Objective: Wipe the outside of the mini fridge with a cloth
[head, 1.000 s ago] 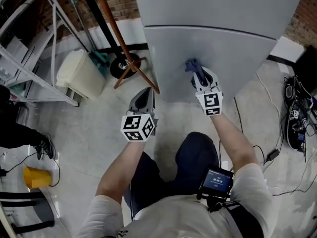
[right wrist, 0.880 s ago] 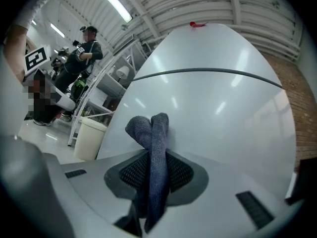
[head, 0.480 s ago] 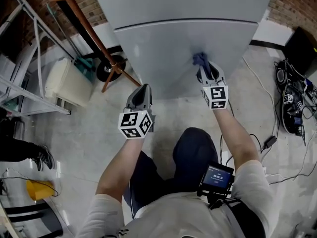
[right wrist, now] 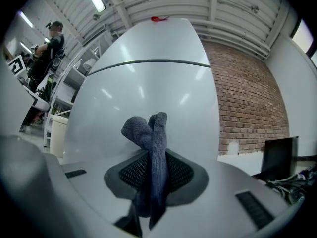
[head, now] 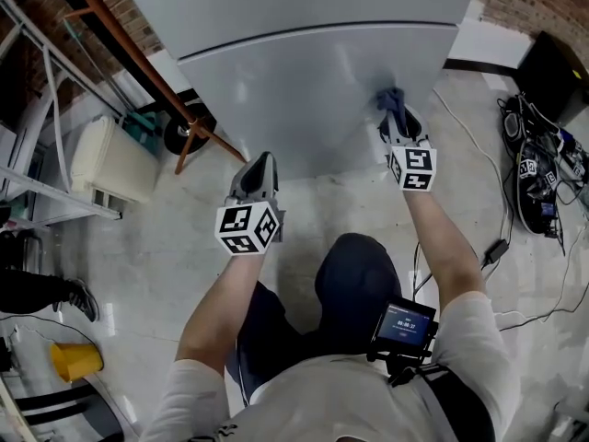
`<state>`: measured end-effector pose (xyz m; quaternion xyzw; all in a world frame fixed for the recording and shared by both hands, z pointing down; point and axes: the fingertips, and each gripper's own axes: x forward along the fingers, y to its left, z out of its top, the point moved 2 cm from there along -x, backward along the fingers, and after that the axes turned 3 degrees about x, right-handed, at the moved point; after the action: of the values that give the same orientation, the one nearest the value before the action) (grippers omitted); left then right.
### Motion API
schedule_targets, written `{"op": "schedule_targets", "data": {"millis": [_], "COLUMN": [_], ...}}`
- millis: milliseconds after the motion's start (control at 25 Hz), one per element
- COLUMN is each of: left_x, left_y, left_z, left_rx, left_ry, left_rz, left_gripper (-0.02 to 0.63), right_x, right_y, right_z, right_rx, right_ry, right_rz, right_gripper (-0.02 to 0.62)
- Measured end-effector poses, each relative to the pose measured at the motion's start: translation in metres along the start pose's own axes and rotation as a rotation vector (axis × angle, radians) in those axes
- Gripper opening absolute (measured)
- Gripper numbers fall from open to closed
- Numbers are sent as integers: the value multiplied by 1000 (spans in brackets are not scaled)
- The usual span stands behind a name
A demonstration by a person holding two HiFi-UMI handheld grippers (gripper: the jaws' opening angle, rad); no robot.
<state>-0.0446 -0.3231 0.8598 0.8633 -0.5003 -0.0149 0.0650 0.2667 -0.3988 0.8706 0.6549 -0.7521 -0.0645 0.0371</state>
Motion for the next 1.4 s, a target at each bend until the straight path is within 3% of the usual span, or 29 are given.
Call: {"op": "schedule_targets", "data": {"millis": [400,760,1040,1240,1400], "left_x": [-7,-37,-77,-105,-122], "left_y": [5,46,102,128,144], "left_z": [-2,-4,-10,-14,-14], "left_rx": [1,-10,-21,-18,-6], "left_ry": [-3,-3,16,28,36], "left_rz": [19,84,186,234,253], "left_gripper": [3,3,3,3,3], "right_x": [-9,-3,19,34,49], "right_y": [21,150,264,328,355], "right_z": [-1,2,3,-2,-17], "right_rx": [13,-64,-100,-123,-171], "right_ry": [1,-3,2,6,16], "right_rz": [25,279,465,547,569], "right_gripper": [86,87,86,86,86]}}
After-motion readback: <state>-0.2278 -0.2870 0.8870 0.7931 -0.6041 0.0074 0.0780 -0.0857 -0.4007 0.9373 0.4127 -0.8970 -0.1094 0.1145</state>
